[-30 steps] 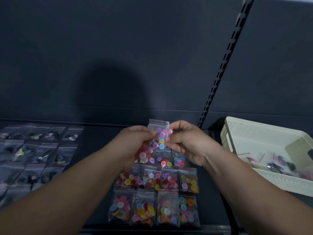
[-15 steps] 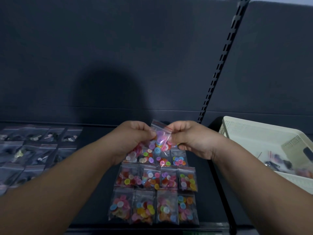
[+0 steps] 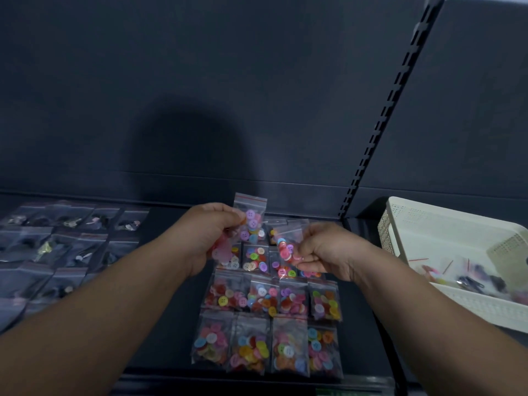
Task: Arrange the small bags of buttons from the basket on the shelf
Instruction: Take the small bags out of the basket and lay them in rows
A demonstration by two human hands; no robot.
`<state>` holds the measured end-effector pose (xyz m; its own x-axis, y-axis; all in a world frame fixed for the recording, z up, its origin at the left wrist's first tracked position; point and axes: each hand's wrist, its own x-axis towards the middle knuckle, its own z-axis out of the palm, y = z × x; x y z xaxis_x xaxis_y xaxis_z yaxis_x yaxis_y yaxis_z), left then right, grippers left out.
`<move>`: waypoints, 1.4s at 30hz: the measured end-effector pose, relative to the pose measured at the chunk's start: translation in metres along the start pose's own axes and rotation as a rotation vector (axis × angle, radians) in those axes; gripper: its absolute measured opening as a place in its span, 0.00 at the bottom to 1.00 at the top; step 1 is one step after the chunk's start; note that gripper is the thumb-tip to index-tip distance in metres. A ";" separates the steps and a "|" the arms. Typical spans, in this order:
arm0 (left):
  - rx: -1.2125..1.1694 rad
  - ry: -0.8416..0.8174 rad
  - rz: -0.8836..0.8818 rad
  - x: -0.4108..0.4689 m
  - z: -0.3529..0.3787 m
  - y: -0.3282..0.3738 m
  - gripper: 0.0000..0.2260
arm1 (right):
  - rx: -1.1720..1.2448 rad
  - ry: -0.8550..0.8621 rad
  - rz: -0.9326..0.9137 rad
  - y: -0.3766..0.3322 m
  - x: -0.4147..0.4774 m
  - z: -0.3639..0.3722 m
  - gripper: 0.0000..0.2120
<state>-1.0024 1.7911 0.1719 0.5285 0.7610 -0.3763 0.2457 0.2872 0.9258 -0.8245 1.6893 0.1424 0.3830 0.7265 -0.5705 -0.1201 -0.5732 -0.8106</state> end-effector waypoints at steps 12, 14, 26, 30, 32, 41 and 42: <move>-0.059 -0.027 -0.031 -0.002 -0.003 -0.001 0.06 | -0.161 0.070 0.082 0.001 0.012 0.019 0.13; -0.051 -0.030 -0.033 -0.001 -0.004 -0.002 0.06 | -0.304 0.108 0.088 -0.002 0.010 0.021 0.07; -0.025 -0.027 -0.029 0.003 -0.003 -0.005 0.05 | -0.366 0.131 0.090 -0.006 0.006 0.022 0.04; -0.027 -0.041 -0.029 0.004 0.000 -0.006 0.05 | -0.523 0.161 -0.004 0.000 0.010 0.017 0.08; -0.026 -0.052 -0.028 0.004 0.002 -0.006 0.05 | -0.617 0.181 -0.081 0.003 0.008 0.011 0.07; -0.040 -0.095 -0.040 0.002 0.023 -0.005 0.06 | -0.122 0.088 -0.217 -0.004 -0.017 -0.006 0.06; -0.040 -0.103 -0.038 0.002 0.027 -0.004 0.06 | -0.010 0.022 -0.210 -0.007 -0.020 -0.005 0.06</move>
<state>-0.9806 1.7760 0.1661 0.6007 0.6860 -0.4105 0.2353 0.3390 0.9109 -0.8263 1.6764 0.1600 0.4184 0.8221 -0.3862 -0.0267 -0.4138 -0.9100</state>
